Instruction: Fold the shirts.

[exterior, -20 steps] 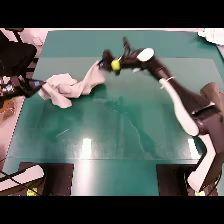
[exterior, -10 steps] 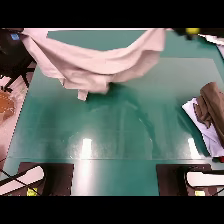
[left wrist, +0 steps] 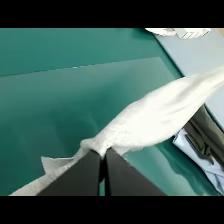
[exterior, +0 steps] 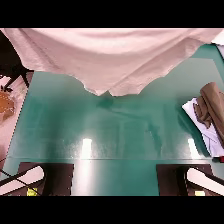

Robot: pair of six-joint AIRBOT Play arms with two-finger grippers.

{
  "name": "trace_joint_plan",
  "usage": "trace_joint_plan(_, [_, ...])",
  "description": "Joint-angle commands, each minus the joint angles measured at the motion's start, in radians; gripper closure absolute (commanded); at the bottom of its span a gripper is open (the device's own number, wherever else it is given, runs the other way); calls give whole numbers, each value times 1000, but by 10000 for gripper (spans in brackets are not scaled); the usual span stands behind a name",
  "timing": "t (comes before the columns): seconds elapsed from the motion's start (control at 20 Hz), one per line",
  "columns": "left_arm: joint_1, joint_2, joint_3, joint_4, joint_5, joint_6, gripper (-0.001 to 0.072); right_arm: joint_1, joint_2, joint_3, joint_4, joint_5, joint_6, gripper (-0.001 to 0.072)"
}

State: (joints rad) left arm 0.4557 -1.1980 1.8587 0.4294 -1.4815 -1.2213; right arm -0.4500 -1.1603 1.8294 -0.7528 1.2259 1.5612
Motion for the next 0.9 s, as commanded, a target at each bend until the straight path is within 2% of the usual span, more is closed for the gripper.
trace_joint_plan(0.0, [0,0,59,16,-84,-39,682,-127,95,-1,-1,115,-56,699])
trace_joint_plan(0.3, [0,0,57,13,-135,-56,682,-156,225,-56,-2,133,-86,699])
trace_joint_plan(0.45, [0,-18,51,21,-146,-55,682,-118,320,-228,-24,123,-107,699])
trace_joint_plan(0.6, [-21,-36,43,92,-165,-61,682,-93,448,-444,-38,26,-125,699])
trace_joint_plan(0.75, [-161,-75,-22,226,-155,-58,682,-94,581,-640,-37,-61,-161,699])
trace_joint_plan(0.85, [-286,-124,-76,329,-126,-25,682,-93,665,-749,-37,-92,-176,699])
